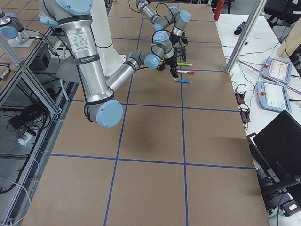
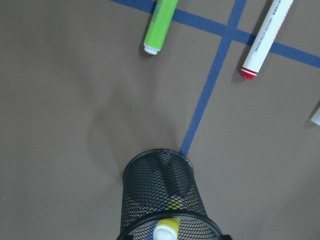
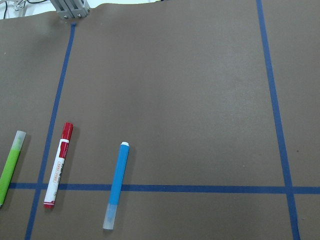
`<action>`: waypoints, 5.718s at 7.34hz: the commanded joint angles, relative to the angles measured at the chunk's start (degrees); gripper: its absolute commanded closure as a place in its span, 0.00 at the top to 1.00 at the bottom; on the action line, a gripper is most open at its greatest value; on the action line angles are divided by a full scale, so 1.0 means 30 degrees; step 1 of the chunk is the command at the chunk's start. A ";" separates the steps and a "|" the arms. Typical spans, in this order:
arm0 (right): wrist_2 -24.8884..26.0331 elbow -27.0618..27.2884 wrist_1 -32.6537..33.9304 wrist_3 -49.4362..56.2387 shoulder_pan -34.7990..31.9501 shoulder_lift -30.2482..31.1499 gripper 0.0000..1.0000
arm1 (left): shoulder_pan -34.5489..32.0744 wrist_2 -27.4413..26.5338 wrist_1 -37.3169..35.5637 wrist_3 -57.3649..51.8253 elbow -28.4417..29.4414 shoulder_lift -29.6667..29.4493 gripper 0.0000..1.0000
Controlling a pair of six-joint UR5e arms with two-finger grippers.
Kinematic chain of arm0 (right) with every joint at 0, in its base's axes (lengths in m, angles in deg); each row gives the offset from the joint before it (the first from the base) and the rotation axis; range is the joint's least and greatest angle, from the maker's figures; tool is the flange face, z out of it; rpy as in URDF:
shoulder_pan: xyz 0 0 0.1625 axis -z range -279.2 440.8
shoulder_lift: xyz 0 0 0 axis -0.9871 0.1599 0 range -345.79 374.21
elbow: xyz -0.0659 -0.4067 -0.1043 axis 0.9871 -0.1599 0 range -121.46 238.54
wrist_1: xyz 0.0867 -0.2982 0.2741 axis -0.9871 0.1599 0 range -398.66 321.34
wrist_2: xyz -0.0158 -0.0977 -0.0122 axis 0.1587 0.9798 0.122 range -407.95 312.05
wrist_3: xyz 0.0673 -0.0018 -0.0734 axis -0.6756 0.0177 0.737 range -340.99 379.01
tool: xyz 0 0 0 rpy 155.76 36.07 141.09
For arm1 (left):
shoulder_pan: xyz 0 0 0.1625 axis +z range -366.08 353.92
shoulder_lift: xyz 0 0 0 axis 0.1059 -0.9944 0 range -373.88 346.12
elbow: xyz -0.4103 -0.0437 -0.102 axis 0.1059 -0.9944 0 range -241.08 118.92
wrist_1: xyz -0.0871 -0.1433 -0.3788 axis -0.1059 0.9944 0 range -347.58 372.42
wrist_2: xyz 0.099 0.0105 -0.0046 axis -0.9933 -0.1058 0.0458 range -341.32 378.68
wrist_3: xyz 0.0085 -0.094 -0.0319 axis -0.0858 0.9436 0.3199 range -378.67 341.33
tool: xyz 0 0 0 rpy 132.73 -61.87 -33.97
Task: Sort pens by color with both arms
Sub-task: 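Lower the left gripper onto the yellow highlighter in the cup, then lift the yellow highlighter out of the cup with the left gripper, then lower the yellow highlighter beside the green highlighter and release it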
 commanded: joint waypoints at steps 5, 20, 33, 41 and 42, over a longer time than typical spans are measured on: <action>0.0051 -0.0020 0.0000 -0.0001 0.0000 0.0001 0.98 | 0.0096 -0.0067 0.0188 -0.0070 0.0163 0.0067 0.56; 0.0022 0.0506 -0.0147 0.0146 -0.0205 0.0409 0.99 | -0.3625 -0.5078 -0.2422 0.0546 -0.9877 0.2259 0.00; 0.0285 0.0830 -0.0147 0.0058 -0.0381 0.2403 0.99 | 0.3494 -2.9570 0.8390 0.4208 -0.3560 0.5223 0.00; 0.0402 0.0801 -0.0147 0.0058 -0.0381 0.2403 0.99 | 0.2880 -2.5672 1.6734 -0.2268 -0.0979 0.5516 0.00; 0.0402 0.0713 -0.0176 0.0087 -0.0381 0.2403 0.99 | 0.2938 -2.6079 1.6770 -0.2268 -0.0979 0.6154 0.00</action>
